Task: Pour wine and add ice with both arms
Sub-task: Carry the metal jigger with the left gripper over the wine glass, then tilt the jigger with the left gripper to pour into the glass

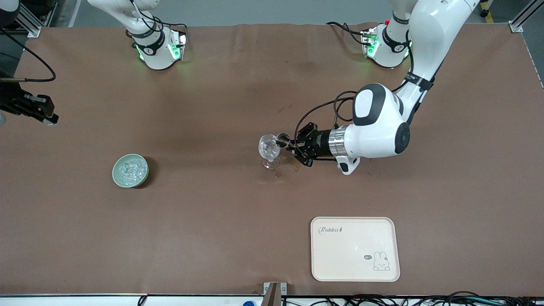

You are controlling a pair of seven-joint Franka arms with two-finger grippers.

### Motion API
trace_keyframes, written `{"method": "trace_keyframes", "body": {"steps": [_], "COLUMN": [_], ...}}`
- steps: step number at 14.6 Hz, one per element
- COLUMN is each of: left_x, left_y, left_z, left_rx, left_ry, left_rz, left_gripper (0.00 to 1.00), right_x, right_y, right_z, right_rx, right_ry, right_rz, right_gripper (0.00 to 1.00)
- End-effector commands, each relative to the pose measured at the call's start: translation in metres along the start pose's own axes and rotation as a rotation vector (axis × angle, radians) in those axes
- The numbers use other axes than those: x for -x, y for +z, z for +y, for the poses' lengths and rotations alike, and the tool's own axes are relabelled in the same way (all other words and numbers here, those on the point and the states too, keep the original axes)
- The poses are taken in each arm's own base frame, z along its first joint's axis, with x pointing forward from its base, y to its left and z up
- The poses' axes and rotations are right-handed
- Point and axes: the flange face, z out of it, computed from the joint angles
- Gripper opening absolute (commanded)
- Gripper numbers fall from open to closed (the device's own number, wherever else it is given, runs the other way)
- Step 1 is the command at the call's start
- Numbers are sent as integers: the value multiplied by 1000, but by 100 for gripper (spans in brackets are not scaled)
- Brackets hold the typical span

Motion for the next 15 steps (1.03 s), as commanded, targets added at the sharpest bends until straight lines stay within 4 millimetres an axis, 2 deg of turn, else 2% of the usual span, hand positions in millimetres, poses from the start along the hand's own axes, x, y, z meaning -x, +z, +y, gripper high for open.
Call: {"method": "trace_keyframes", "body": {"steps": [1,4,6,9,11,15], "left_x": [17,25,36,42,50,52], "left_y": [2,4,17,19,28,30], "left_z": [-11,-12,-20,-21,-27,-29], "left_rx": [25,37,29,51,46,51], "left_ry": [-13,-35,-24,-38,-34,-50], "left_rz": [68,121,161,228,248,262], "left_gripper": [1,1,1,1,1,1], "right_x": [5,4,4,4,4,5], "right_y": [-1,-2,-1,-1,-2,-1], "right_z": [-1,-2,-2,-3,-2,-2], "right_rx": [-3,-3,-3,-4,-3,-4], "right_ry": [1,-1,-1,-2,-1,-1], "right_rz": [9,15,13,10,13,10], "right_gripper": [9,9,9,9,9,9]}}
